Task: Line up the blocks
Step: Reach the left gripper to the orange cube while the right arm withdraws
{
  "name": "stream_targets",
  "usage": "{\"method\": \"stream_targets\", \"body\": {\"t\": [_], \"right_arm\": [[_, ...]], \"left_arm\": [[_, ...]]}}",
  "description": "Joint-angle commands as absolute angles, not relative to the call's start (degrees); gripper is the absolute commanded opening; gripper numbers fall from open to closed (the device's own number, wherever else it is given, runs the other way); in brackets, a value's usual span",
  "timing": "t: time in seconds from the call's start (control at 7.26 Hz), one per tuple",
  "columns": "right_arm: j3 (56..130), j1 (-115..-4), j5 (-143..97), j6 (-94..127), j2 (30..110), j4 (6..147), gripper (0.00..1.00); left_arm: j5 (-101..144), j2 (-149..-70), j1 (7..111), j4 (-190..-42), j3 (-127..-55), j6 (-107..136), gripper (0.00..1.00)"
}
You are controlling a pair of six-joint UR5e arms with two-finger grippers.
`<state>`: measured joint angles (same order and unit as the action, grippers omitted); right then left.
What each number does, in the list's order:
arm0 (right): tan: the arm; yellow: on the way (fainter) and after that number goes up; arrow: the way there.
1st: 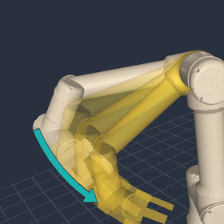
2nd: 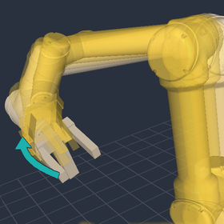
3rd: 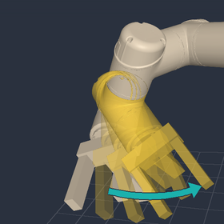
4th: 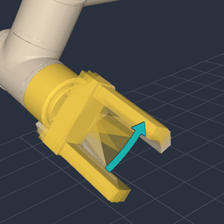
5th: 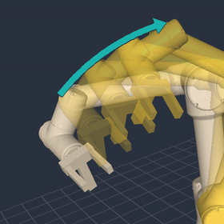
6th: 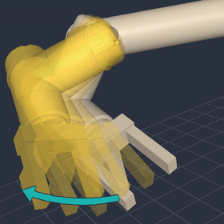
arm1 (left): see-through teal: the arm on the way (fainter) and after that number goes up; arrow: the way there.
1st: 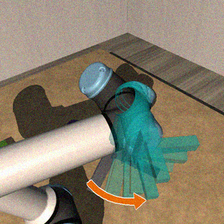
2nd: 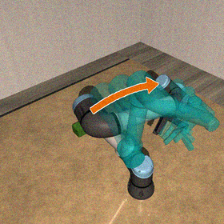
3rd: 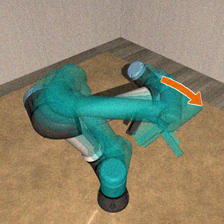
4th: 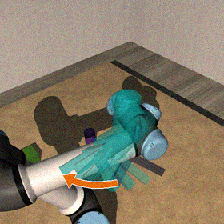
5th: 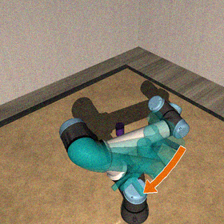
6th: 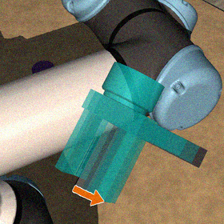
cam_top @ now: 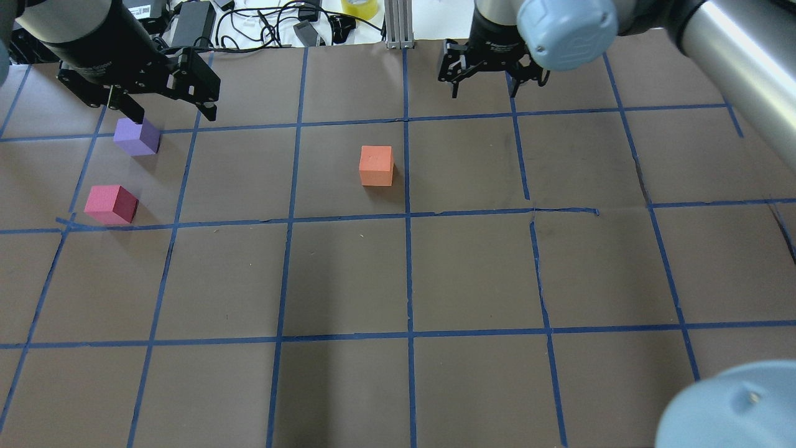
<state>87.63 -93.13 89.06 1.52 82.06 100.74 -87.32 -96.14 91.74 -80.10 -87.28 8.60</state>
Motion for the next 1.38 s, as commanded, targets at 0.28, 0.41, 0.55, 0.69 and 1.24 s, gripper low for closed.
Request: {"method": "stream_targets", "body": {"t": [0.28,0.41,0.55,0.69,1.24], "right_arm": [[88.77,-92.55,90.18,-0.71,86.57,94.47,1.00],[88.86,-92.46,90.26,-0.62,86.66,94.13,1.00],[89.03,-92.46,93.83,-0.70,87.18,93.70,1.00],[89.21,-92.72,94.39,-0.36,86.75,94.04,1.00],[89.12,-92.46,87.73,-0.53,88.41,93.87,1.00]], "left_arm": [[-86.22,-115.01,103.52,-60.84,-87.28,14.33,1.00],[-86.57,-117.57,103.71,-59.78,-87.28,14.33,1.00],[-86.40,-120.12,103.71,-55.33,-87.36,14.50,1.00],[-86.31,-122.41,103.97,-52.33,-87.28,14.59,1.00],[-86.92,-126.90,103.97,-49.40,-87.36,15.03,0.97]]}}
